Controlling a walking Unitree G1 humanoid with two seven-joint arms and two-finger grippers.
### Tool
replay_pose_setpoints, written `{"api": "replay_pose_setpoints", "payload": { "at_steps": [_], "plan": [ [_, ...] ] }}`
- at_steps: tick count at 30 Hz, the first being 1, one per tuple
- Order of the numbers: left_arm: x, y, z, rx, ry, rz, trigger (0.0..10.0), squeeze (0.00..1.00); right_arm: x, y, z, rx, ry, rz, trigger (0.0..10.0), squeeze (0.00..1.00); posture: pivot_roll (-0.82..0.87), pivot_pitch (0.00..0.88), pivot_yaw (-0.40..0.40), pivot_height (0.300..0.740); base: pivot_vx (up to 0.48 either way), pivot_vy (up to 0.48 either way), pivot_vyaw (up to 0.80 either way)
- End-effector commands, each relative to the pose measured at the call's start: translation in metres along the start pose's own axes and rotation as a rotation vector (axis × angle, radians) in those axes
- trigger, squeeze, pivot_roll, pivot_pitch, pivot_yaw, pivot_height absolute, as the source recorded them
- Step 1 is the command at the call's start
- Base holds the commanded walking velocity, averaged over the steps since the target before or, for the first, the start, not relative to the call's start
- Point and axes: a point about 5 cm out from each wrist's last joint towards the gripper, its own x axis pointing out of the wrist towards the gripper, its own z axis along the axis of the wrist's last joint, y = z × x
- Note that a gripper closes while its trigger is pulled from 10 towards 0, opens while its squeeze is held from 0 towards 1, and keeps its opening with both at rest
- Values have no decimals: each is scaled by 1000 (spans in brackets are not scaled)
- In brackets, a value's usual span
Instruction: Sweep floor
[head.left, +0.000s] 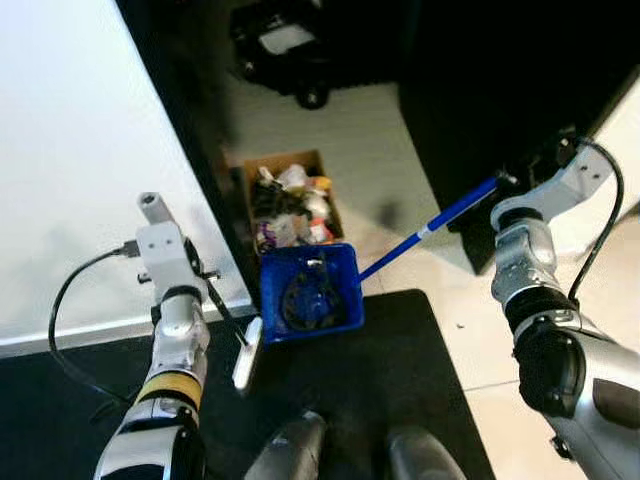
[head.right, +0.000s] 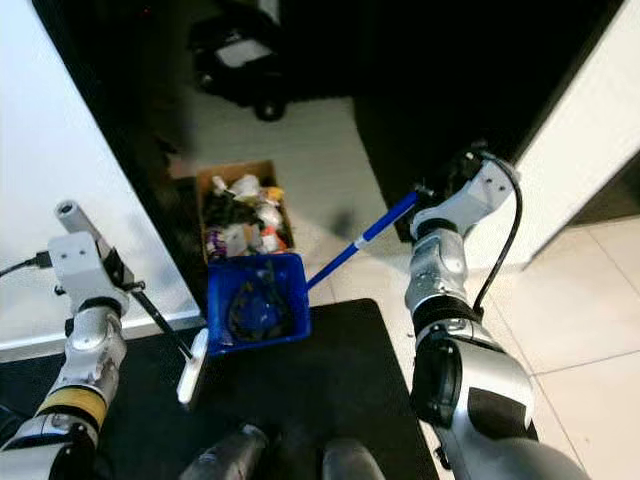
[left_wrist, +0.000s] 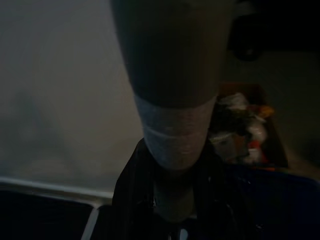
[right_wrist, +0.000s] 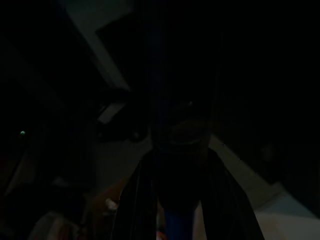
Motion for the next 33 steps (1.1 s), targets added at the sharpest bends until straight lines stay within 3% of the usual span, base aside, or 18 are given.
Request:
{"api": "replay_pose_setpoints", "payload": {
  "at_steps": [1,16,25,29,33],
  "plan": [
    [1,2,5,10,-21,1,10000,0,4,10,5,29,-22,29,10000,0,54,13,-29,740,0,0,800],
    [0,4,3,34,-8,-4,10000,0,6,-4,11,109,-30,-48,10000,0,55,12,-28,740,0,0,800],
    [1,6,3,1,4,28,10000,0,6,-10,13,167,-36,-64,10000,0,54,7,-28,740,0,0,0],
    [1,6,1,-8,17,29,10000,0,5,-9,10,165,-22,-52,10000,0,51,1,-27,740,0,0,0],
    [1,3,-4,2,64,2,10000,0,2,-9,-1,62,69,-28,10000,0,51,0,-29,740,0,0,0]
  ]
}}
